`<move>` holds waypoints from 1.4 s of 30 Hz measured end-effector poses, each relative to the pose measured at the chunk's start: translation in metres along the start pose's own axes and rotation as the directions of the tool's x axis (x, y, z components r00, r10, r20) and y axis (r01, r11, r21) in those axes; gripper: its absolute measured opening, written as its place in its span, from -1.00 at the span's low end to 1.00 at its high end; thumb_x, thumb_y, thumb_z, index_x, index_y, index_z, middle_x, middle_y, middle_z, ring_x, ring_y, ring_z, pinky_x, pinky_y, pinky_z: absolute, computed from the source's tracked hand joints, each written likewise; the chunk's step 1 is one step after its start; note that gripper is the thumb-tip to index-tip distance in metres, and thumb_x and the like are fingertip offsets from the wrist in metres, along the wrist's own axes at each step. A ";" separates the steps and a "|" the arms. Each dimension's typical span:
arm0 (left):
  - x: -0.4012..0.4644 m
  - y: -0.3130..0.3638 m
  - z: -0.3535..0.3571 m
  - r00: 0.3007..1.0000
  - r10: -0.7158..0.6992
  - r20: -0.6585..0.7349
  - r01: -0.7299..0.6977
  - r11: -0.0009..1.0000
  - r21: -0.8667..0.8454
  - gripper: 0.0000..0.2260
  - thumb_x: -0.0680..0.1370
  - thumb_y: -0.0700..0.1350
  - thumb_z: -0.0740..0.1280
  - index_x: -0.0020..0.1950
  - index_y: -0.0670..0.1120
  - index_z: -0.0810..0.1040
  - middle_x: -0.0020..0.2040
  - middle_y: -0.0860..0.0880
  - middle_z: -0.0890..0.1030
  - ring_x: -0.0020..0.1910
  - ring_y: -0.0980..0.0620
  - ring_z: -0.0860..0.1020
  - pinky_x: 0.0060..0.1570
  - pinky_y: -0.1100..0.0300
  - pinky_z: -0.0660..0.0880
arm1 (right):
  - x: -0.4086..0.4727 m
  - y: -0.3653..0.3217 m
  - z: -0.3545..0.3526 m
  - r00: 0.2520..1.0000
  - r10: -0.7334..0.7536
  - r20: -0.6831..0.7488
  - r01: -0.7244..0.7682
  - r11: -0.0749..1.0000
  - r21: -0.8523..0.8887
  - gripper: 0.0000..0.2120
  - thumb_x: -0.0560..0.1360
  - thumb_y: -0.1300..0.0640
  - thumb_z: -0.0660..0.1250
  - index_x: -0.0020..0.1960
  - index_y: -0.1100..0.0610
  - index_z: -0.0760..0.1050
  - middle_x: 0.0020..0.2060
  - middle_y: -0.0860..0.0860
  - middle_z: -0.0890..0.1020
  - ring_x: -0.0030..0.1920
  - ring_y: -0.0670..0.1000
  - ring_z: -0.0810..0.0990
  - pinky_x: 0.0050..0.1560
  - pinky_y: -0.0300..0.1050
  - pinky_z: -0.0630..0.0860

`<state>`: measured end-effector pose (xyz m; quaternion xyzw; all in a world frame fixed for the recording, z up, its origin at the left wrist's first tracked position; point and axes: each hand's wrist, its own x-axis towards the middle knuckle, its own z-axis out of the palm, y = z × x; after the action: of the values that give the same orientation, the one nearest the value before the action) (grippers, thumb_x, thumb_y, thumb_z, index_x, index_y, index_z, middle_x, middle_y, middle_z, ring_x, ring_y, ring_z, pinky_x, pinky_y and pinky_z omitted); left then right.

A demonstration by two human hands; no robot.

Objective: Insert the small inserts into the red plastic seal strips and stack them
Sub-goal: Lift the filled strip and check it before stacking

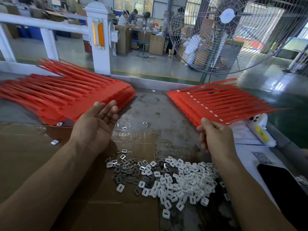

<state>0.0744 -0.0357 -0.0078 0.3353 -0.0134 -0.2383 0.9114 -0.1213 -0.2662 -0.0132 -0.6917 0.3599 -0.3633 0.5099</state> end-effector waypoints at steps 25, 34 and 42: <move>-0.002 0.005 0.002 0.999 -0.048 0.000 0.048 0.996 -0.075 -0.92 0.64 -0.27 0.20 0.05 -0.17 0.48 0.02 -0.14 0.72 -0.17 0.00 0.69 -0.21 0.21 0.60 | -0.006 0.006 0.002 0.988 -0.014 0.151 0.022 0.998 -0.053 -0.69 0.64 -0.06 0.32 -0.22 0.01 0.65 -0.47 0.01 0.58 -0.54 -0.04 0.47 -0.58 -0.21 0.33; -0.005 0.011 0.007 0.999 0.002 0.055 0.000 0.999 -0.044 -0.75 0.61 -0.25 0.27 0.28 -0.10 0.39 0.22 -0.20 0.61 -0.03 -0.10 0.68 -0.07 0.12 0.63 | -0.008 0.003 0.003 0.989 0.000 0.148 0.011 0.998 -0.069 -0.66 0.65 -0.03 0.32 -0.21 0.13 0.63 -0.47 0.02 0.57 -0.54 -0.02 0.46 -0.57 -0.18 0.33; 0.001 0.021 0.005 0.988 0.142 0.068 -0.152 0.973 0.172 -0.64 0.65 -0.23 0.23 0.45 -0.11 0.42 0.19 -0.08 0.61 0.23 -0.08 0.63 0.16 0.09 0.59 | -0.012 -0.001 0.006 0.987 0.002 0.160 0.016 0.994 -0.111 -0.66 0.67 -0.01 0.30 -0.15 0.19 0.63 -0.48 0.00 0.56 -0.54 -0.04 0.46 -0.54 -0.15 0.34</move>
<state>0.0833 -0.0253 0.0093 0.4059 -0.0843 -0.1773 0.8926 -0.1220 -0.2533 -0.0150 -0.7475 0.3352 -0.2879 0.4960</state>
